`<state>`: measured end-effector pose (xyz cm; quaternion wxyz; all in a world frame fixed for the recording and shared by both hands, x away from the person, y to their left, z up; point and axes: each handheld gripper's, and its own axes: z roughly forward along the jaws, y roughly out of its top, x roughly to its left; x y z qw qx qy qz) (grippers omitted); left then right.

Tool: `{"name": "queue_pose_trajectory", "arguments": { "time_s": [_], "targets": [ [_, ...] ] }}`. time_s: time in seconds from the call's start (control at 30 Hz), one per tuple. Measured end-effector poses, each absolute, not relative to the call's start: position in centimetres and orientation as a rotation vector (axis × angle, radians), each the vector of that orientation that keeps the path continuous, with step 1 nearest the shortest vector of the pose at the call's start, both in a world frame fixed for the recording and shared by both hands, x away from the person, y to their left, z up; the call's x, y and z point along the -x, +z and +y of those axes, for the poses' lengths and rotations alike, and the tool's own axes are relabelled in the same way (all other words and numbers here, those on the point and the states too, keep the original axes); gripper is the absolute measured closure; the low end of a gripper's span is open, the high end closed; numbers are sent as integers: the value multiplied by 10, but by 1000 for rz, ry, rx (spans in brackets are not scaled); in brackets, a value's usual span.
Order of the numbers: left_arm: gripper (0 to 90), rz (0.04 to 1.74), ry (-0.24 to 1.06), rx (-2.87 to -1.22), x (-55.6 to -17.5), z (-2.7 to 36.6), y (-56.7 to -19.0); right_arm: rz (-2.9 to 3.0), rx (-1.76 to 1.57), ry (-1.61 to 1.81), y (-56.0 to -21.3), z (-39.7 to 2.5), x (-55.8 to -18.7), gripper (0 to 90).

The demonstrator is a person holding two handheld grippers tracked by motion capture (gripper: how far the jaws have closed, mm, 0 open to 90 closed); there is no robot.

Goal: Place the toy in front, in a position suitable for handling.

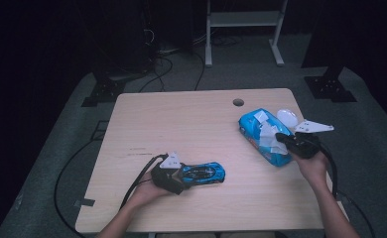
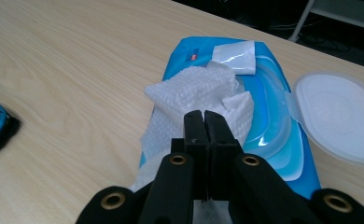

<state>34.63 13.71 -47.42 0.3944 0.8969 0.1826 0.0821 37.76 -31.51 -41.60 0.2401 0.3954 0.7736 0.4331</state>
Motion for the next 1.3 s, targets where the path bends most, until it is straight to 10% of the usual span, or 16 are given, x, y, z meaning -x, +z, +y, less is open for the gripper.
{"name": "queue_pose_trajectory", "arguments": {
  "time_s": [0.87, 1.3],
  "targets": [
    [195, 476, 222, -2273, -352, 124, -474, 2225, -777, 1507, -348, -264, -326, 888],
    [194, 466, 224, -2275, -352, 124, -474, 2512, -641, 1567, -370, -197, -314, 886]
  ]
}}
